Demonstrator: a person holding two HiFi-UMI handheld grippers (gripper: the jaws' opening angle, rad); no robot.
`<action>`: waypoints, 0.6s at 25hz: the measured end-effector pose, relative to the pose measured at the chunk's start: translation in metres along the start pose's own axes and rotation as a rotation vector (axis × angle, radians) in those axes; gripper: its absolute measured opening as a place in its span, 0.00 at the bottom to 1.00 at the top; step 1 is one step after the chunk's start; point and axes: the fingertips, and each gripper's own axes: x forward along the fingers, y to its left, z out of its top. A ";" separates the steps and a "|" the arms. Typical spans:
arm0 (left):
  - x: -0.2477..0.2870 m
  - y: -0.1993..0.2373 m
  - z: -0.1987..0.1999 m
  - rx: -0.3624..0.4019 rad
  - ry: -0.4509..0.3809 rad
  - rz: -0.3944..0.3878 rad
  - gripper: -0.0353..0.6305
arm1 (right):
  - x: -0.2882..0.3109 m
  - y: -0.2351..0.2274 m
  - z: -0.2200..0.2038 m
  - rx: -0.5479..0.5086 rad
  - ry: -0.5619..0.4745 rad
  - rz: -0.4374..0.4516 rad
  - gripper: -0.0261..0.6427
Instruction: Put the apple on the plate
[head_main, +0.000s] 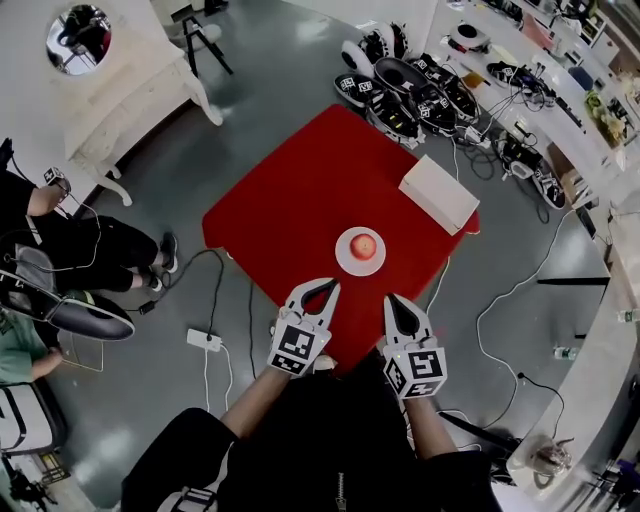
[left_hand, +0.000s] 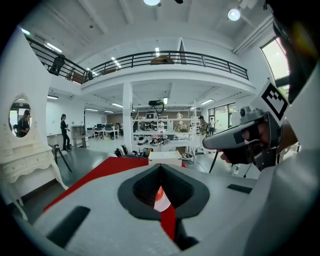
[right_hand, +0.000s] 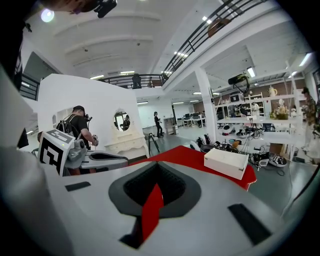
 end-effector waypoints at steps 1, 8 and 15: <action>-0.004 0.001 0.000 0.001 -0.001 0.004 0.06 | -0.001 0.003 -0.002 -0.003 0.002 0.002 0.06; -0.023 0.003 0.005 -0.002 -0.028 0.034 0.06 | -0.004 0.013 -0.007 -0.019 0.008 0.007 0.06; -0.031 -0.005 0.001 -0.009 -0.018 0.031 0.06 | -0.008 0.022 -0.010 -0.031 0.015 0.018 0.06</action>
